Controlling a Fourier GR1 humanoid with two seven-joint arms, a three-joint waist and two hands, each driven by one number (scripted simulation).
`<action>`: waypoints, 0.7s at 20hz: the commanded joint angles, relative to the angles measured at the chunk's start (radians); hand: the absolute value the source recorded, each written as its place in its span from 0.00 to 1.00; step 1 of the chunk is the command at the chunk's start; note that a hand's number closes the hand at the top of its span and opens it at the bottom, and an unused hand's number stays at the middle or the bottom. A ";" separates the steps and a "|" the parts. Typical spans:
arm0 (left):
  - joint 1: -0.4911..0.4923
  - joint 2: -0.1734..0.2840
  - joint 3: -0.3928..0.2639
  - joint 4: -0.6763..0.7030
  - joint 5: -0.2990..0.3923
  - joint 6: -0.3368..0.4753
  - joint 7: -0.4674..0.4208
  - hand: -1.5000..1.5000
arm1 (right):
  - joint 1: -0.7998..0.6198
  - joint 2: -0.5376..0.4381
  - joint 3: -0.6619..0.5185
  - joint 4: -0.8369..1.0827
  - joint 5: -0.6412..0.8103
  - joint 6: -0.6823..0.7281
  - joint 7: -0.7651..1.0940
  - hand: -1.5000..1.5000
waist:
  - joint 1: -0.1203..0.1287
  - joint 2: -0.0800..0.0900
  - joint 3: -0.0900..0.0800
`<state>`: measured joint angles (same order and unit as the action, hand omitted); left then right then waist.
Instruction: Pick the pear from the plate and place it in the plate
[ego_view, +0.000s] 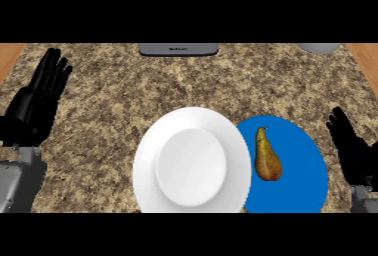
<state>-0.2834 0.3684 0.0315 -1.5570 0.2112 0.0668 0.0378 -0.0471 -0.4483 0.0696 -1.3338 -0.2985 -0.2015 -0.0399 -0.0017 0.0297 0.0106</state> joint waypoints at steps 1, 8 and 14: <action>-0.032 -0.006 -0.002 0.082 -0.042 -0.002 0.006 0.50 | 0.036 0.055 0.052 -0.111 0.052 -0.048 0.034 1.00 | -0.007 -0.030 -0.011; 0.143 -0.027 -0.075 0.124 -0.069 -0.031 -0.020 0.50 | -0.257 -0.067 0.212 -0.019 0.555 -0.375 0.078 1.00 | 0.051 -0.031 -0.035; 0.213 -0.085 -0.108 0.172 -0.109 -0.012 -0.119 0.50 | -0.248 0.381 0.408 0.074 0.820 -0.799 0.045 0.00 | 0.024 -0.028 -0.013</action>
<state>-0.1100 0.3169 -0.0473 -1.4011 0.1297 0.0409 -0.0462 -0.2684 -0.1972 0.3802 -1.3293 0.3272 -0.8127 0.0060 0.0268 0.0033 -0.0066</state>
